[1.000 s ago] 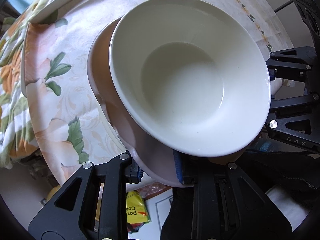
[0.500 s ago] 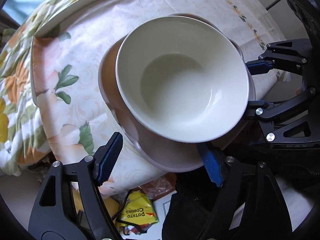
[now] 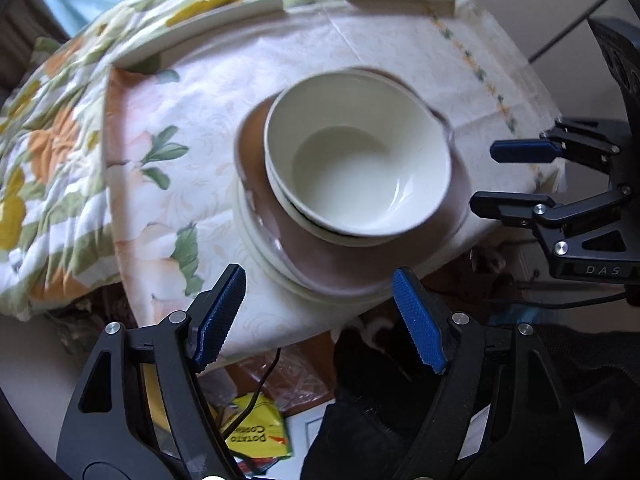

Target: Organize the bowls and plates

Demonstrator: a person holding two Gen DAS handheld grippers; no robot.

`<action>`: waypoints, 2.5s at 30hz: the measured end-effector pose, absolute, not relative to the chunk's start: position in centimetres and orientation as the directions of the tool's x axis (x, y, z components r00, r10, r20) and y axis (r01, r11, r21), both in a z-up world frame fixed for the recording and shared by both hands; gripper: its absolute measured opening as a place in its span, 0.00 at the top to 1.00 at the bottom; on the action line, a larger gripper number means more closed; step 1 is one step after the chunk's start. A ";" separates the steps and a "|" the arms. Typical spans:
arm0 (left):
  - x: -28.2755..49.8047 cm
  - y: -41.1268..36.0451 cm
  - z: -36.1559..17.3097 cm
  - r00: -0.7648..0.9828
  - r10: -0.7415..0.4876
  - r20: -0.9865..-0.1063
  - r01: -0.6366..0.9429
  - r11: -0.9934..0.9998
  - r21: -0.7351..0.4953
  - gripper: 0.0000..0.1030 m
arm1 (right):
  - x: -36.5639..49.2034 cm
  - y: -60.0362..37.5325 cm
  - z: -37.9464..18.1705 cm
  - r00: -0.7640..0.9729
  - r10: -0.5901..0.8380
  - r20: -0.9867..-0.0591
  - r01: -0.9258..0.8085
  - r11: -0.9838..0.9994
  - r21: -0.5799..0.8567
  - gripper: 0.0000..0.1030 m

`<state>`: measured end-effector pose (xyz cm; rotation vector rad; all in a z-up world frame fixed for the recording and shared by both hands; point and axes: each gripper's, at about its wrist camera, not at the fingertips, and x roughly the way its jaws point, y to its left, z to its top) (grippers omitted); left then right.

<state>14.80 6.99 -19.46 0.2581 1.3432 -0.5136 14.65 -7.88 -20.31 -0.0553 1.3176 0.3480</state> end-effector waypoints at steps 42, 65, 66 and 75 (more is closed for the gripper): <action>-4.6 3.9 3.0 0.912 -0.117 -0.394 0.143 0.989 0.039 0.00 | -3.4 -15.6 2.1 0.875 -0.059 -0.480 0.078 0.997 0.020 0.01; -5.3 4.1 2.9 0.914 -0.122 -0.387 0.150 0.988 0.041 0.00 | -3.5 -15.9 2.0 0.875 -0.068 -0.479 0.087 0.996 0.018 0.01; -5.2 4.1 2.9 0.914 -0.122 -0.388 0.149 0.988 0.042 0.00 | -3.6 -15.9 2.0 0.875 -0.069 -0.479 0.088 0.996 0.017 0.01; -5.5 5.1 2.7 0.919 -0.112 -0.379 0.137 0.990 0.041 0.00 | -3.8 -15.8 2.0 0.877 -0.073 -0.476 0.091 0.996 0.015 0.01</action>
